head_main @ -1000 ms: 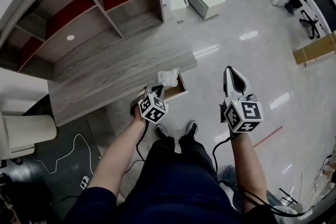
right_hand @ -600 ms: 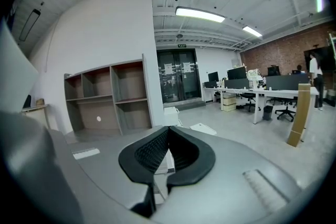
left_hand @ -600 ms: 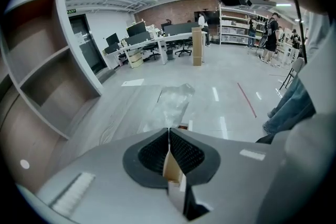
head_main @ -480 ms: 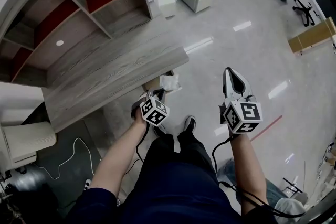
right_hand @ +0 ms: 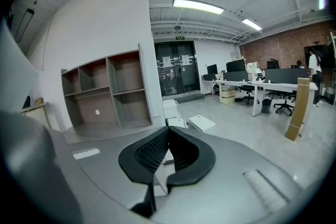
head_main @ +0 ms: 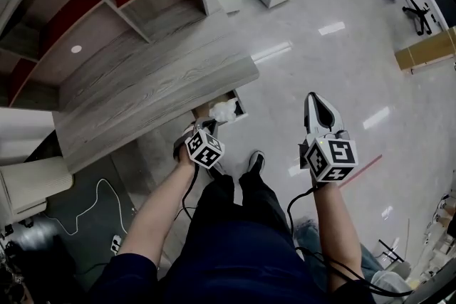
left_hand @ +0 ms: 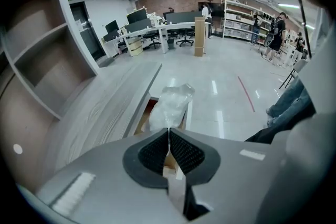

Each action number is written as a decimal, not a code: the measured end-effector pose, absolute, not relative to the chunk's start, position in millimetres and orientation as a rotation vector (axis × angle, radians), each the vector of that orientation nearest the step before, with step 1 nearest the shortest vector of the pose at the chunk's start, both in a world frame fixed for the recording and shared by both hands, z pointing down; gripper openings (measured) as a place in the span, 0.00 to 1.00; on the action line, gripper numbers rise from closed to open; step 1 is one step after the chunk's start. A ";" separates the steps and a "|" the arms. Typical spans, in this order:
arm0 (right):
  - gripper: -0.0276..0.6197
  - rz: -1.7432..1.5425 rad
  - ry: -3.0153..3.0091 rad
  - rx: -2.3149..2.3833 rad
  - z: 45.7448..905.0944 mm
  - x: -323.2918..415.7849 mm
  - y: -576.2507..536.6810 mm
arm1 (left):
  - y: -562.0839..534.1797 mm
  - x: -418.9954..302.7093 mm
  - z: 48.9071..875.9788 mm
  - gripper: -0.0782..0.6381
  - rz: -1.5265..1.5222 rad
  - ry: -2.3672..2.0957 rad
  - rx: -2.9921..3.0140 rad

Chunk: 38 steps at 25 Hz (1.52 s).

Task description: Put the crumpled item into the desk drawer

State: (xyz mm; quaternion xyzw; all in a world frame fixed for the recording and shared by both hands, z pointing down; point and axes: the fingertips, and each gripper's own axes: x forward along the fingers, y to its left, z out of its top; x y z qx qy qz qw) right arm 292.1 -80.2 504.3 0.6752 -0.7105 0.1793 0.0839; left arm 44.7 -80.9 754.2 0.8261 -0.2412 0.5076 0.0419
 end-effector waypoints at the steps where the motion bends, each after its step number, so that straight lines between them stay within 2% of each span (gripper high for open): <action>1: 0.05 0.544 -2.118 2.005 508.4 290.6 -82.7 | -82.0 40.9 758.0 0.13 1.556 -0.745 2.513; 24: 0.05 0.676 -2.090 1.844 578.5 283.4 -91.3 | -108.9 26.3 834.7 0.13 1.640 -0.809 2.277; 31: 0.05 0.709 -2.108 1.857 579.4 279.0 -93.9 | -99.2 27.4 822.3 0.15 1.584 -0.812 2.260; 38: 0.05 0.649 -2.196 1.834 552.9 260.0 -112.2 | -110.8 26.2 763.2 0.15 1.476 -0.930 2.351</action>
